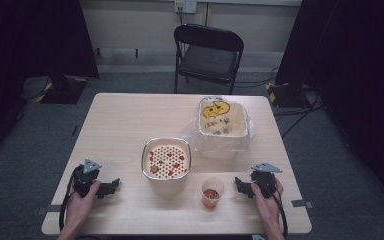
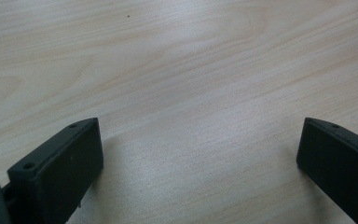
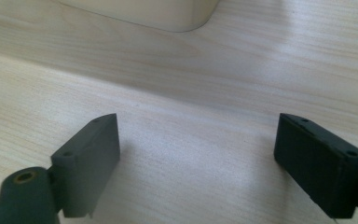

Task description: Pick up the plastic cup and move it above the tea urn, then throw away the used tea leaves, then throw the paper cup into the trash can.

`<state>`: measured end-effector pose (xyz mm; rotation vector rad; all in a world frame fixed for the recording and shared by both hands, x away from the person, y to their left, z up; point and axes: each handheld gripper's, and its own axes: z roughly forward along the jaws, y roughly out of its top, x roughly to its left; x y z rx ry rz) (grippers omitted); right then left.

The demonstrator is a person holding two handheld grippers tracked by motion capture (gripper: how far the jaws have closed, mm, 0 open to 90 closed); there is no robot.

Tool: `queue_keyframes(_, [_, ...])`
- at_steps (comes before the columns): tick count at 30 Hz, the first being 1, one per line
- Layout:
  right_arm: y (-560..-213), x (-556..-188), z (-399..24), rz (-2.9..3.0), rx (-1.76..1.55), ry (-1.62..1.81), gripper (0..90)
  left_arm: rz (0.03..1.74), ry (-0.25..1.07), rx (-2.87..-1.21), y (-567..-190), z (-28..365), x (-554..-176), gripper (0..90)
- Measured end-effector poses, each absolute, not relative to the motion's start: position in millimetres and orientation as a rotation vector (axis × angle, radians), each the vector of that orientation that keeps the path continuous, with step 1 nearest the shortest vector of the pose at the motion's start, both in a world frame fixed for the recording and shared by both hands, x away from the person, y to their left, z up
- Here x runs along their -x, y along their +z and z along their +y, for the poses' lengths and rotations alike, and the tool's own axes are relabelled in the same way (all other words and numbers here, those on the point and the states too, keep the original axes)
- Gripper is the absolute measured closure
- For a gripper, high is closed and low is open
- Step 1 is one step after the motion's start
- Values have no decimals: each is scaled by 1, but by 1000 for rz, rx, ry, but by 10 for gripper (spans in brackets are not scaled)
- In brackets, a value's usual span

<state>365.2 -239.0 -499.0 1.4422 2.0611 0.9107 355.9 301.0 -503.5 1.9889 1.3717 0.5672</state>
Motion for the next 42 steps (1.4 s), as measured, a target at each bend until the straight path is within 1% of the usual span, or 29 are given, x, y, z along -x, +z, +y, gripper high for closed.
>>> queue_keyframes(14, [-483, -348, -235, 2143, -1348, 1073, 160, 1372, 566, -1988, -503, 301, -356, 0])
queue_keyframes(18, [-475, -338, -232, 2214, -1312, 1133, 183, 1372, 567, -1989, -503, 301, -356, 0])
queue_keyframes(23, [-471, -328, -230, 2299, -1236, 1145, 181, 1372, 566, -1989, -503, 301, -356, 0])
queue_keyframes(25, [-473, -315, -229, 2369, -1197, 1172, 181, 1371, 568, -1989, -503, 301, -356, 0])
queue_keyframes(30, [-470, -302, -223, 2424, -1135, 1202, 179, 1372, 566, -1989, -503, 301, -356, 0])
queue_keyframes(42, [-469, -299, -200, 2494, -1058, 1314, 163, 1371, 566, -1989, -503, 301, -356, 0])
